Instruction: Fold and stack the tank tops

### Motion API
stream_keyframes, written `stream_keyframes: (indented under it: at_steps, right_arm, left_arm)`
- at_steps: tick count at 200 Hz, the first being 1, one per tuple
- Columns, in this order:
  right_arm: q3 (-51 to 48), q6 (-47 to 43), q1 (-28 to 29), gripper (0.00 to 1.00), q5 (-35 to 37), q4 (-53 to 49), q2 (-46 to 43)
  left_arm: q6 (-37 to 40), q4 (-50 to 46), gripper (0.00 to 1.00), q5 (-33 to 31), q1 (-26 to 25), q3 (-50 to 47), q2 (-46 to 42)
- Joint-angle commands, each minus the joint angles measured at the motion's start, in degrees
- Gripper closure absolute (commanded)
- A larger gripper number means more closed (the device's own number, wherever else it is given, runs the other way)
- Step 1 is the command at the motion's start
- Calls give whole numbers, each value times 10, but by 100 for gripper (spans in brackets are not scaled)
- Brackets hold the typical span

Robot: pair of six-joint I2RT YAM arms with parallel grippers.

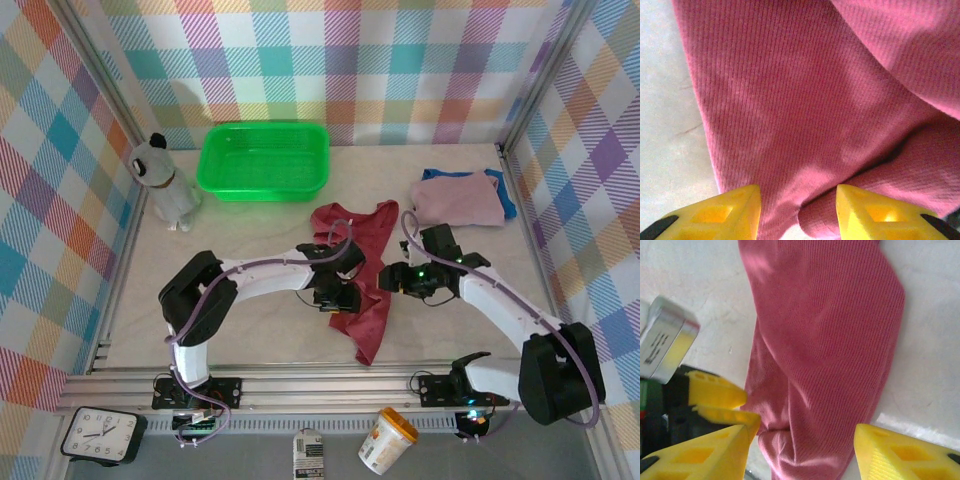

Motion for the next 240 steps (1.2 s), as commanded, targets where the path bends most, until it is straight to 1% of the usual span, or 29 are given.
stream_keyframes:
  at_steps: [1,19,35,45,63,75,87,104,120,130,136,142,166,185,199,214,229,240]
  right_arm:
    - [-20,27,11,42,-14,-21,-14]
    - [-30,17,13,42,1,-31,-1]
    - [-44,17,12,42,-10,-1,20]
    - [-36,11,16,42,-19,7,39]
    - [-23,5,27,42,-13,24,78]
    - [-19,4,28,44,-11,39,111]
    - [-13,2,28,51,-1,41,133]
    - [-11,4,27,65,2,55,141]
    - [-7,8,28,81,15,48,128]
    - [-3,7,27,88,29,35,110]
    - [1,5,28,90,40,23,99]
    - [4,2,27,91,49,11,85]
    - [20,-11,22,92,59,-12,48]
    - [30,-11,22,90,31,9,27]
    - [44,-14,22,89,19,19,24]
    - [62,-16,20,88,24,20,24]
    - [84,-24,18,88,31,7,34]
    - [96,-28,17,87,40,-4,50]
  left_arm:
    - [41,-31,58,-25,1,28,20]
    - [45,-26,59,-19,2,35,36]
    - [40,-15,61,3,2,34,41]
    - [43,-32,62,-9,1,38,46]
    - [53,-52,64,-47,1,26,47]
    - [54,-52,66,-55,1,14,45]
    - [55,-51,69,-60,0,7,49]
    - [61,-57,75,-70,-1,8,57]
    - [69,-60,85,-72,-1,12,65]
    - [81,-79,92,-84,-2,24,70]
    - [89,-92,96,-91,-2,32,70]
    - [97,-104,100,-102,-2,40,67]
    - [113,-160,100,-151,4,64,41]
    - [118,-197,100,-196,16,63,8]
    - [119,-226,100,-228,27,60,-27]
    - [118,-256,100,-261,40,62,-78]
    - [116,-284,100,-274,61,68,-129]
    - [117,-288,100,-257,78,63,-161]
